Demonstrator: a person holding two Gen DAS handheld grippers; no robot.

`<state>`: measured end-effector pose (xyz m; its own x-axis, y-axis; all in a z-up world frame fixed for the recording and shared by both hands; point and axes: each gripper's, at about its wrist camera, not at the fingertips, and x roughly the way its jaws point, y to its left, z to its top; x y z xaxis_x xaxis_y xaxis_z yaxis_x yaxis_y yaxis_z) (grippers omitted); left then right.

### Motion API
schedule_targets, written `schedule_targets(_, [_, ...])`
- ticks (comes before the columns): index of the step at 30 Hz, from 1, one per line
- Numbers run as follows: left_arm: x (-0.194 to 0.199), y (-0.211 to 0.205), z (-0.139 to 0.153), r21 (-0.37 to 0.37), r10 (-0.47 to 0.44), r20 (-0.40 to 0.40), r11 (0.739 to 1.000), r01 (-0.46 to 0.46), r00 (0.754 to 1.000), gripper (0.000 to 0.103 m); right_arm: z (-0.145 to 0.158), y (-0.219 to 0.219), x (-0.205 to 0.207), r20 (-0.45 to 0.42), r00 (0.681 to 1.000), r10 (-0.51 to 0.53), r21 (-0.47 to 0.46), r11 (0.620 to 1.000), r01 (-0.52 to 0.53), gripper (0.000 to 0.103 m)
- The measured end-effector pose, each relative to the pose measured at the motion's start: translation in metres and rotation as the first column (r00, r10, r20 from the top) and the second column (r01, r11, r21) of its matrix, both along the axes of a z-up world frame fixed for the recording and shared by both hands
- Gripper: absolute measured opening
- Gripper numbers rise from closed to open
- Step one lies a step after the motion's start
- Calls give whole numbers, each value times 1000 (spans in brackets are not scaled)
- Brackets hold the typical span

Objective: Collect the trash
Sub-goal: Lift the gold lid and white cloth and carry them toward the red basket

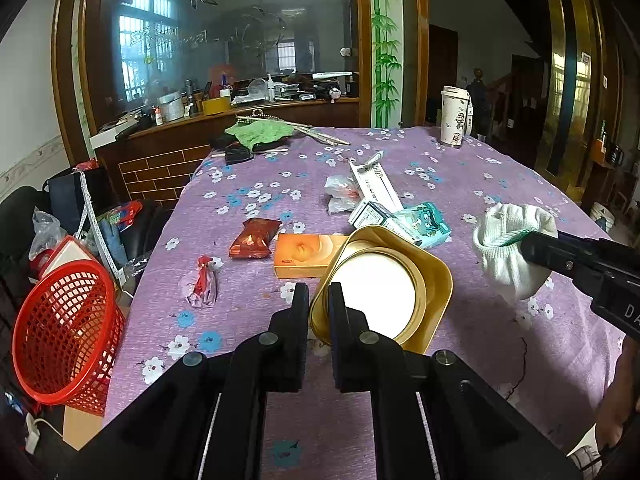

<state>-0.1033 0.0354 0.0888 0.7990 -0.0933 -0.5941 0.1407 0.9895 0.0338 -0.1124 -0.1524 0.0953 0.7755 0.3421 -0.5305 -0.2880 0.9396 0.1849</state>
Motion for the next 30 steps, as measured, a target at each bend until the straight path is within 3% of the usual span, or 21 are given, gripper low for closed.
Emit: schedule_targets(30, [-2,7,10,7,17,15,1000,-17,1000,9,-3,4,1,-6,1000,18,19,1000,-18,24])
